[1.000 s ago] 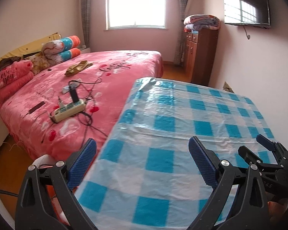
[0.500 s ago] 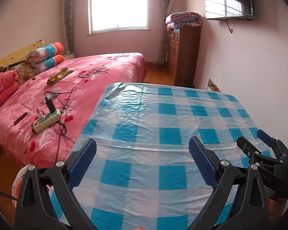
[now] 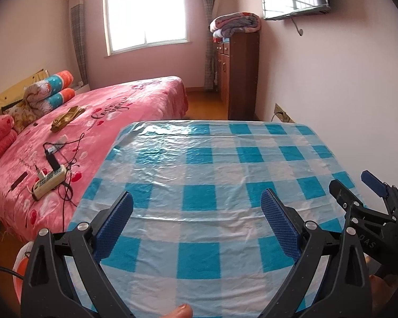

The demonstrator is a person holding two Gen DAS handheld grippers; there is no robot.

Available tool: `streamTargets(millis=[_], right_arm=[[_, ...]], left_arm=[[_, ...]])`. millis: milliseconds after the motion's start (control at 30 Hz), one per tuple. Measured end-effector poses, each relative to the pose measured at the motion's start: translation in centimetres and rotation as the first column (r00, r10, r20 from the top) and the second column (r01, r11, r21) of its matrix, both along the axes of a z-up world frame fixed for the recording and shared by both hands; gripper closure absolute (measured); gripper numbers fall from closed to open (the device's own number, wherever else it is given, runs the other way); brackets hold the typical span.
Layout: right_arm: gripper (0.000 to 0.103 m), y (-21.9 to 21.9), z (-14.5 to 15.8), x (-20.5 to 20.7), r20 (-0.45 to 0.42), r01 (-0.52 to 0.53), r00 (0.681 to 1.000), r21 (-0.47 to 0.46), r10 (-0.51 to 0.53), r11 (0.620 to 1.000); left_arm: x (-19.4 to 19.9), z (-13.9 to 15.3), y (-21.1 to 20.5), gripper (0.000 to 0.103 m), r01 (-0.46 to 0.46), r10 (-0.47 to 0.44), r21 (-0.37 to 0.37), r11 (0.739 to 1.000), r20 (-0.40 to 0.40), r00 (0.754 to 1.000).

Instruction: Collect trash

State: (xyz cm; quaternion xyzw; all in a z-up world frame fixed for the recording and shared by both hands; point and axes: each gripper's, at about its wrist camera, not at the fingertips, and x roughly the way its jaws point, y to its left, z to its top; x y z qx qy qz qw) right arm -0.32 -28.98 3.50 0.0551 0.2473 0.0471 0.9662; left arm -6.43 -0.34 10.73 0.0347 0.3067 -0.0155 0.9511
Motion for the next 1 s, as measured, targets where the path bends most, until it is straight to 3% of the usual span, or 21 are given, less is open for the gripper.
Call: streamTargets(millis=[500, 1000], right_arm=[[0.008, -3.8, -0.2, 0.0, 0.007, 0.107, 0.994, -0.007, -0.107, 0.994], [0.008, -5.2, 0.1, -1.1, 0.034, 0.129, 0.991, -0.012, -0.129, 0.992]], left_arm=[[1.0, -0.6, -5.1, 0.006, 0.032, -0.033, 0.047, 0.998, 0.019, 0.999], [1.5, -1.4, -7.7, 0.004, 0.037, -0.038, 0.082, 0.996, 0.019, 0.999]])
